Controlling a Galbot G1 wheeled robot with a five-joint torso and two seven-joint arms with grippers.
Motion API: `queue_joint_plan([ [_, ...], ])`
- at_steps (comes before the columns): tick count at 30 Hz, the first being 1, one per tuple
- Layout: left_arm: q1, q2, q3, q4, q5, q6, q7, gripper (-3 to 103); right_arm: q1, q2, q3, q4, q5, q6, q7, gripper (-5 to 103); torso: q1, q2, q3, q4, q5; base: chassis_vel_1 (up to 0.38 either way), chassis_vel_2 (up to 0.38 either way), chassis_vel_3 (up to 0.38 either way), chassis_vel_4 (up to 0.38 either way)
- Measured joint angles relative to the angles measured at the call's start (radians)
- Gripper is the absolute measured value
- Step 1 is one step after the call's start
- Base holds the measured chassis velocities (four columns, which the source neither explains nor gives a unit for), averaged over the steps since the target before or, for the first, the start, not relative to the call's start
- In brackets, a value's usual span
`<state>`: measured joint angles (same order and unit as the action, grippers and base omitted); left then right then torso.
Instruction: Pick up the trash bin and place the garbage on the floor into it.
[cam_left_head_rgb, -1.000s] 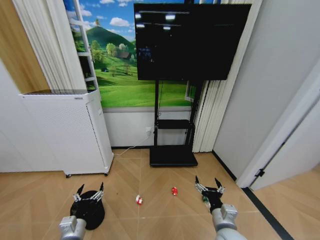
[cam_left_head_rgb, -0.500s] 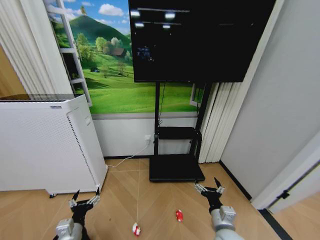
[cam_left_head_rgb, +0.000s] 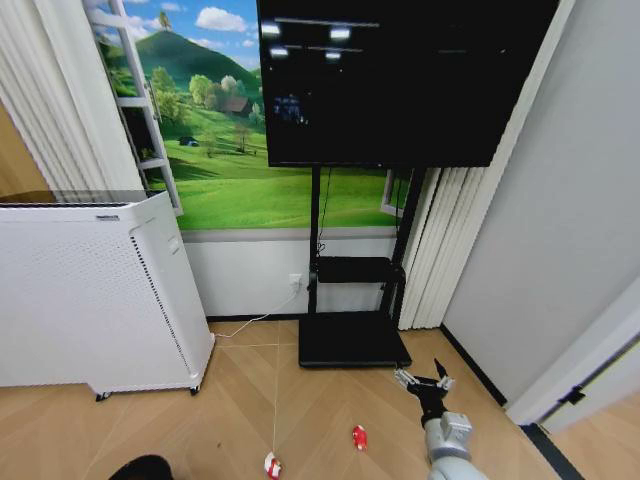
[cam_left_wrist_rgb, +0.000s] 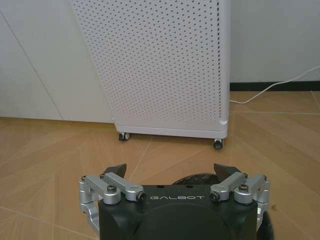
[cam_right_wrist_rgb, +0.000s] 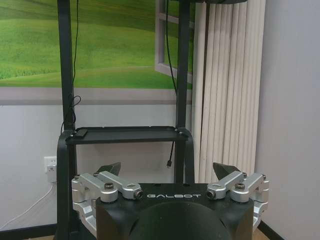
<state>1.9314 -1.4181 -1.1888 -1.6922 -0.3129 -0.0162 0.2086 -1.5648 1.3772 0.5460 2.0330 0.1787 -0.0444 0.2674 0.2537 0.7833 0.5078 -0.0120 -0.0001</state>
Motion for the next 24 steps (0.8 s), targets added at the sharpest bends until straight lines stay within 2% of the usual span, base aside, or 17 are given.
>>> queue_joint_plan([
  [1, -0.016, 0.005, -0.013, 0.07, 0.017, -0.065, 0.027, 98, 0.007, 0.001, -0.001, -0.008, 0.004, 0.0, 0.001, 100, 0.0, 0.0, 0.0, -0.0001, -0.0006, 0.0, 0.0, 0.0, 0.0],
  [2, -0.016, 0.005, -0.013, 0.07, 0.017, -0.065, 0.027, 98, 0.007, 0.001, -0.001, -0.008, 0.004, 0.0, 0.001, 100, 0.0, 0.0, 0.0, -0.0001, -0.0006, 0.0, 0.0, 0.0, 0.0],
  [4, -0.041, 0.017, -0.037, 0.182, 0.02, -0.143, 0.077, 98, 0.015, -0.001, -0.001, -0.025, 0.012, 0.002, 0.001, 100, 0.001, 0.0, 0.0, -0.0001, -0.0002, -0.012, 0.01, 0.014, -0.025],
  [5, -0.041, 0.017, -0.037, 0.182, 0.02, -0.143, 0.077, 98, 0.015, -0.001, -0.001, -0.025, 0.012, 0.002, 0.001, 100, 0.001, 0.0, 0.0, -0.0001, -0.0002, -0.025, 0.021, 0.027, -0.05],
  [7, -0.051, 0.037, -0.038, 0.25, -0.029, -0.155, 0.12, 98, 0.014, -0.003, 0.003, -0.035, 0.022, 0.007, 0.001, 100, 0.001, 0.0, 0.0, -0.0001, 0.0001, -0.01, 0.011, 0.014, -0.025],
  [15, -0.109, 0.047, -0.003, 0.397, -0.051, -0.153, 0.137, 98, -0.003, -0.003, 0.016, -0.041, 0.034, 0.014, 0.006, 100, 0.001, 0.0, 0.0, -0.0002, -0.0001, 0.0, 0.0, 0.0, 0.0],
  [20, -0.132, 0.046, 0.005, 0.417, -0.053, -0.165, 0.135, 98, -0.009, -0.003, 0.02, -0.038, 0.038, 0.014, 0.016, 100, 0.001, 0.0, 0.0, -0.0002, -0.0002, 0.0, 0.0, 0.0, 0.0],
  [24, -0.133, 0.042, 0.006, 0.365, -0.072, -0.205, 0.157, 98, -0.012, -0.001, 0.021, -0.03, 0.047, 0.013, 0.028, 100, 0.001, 0.0, 0.0, -0.0003, 0.0001, 0.0, 0.0, 0.0, 0.0],
])
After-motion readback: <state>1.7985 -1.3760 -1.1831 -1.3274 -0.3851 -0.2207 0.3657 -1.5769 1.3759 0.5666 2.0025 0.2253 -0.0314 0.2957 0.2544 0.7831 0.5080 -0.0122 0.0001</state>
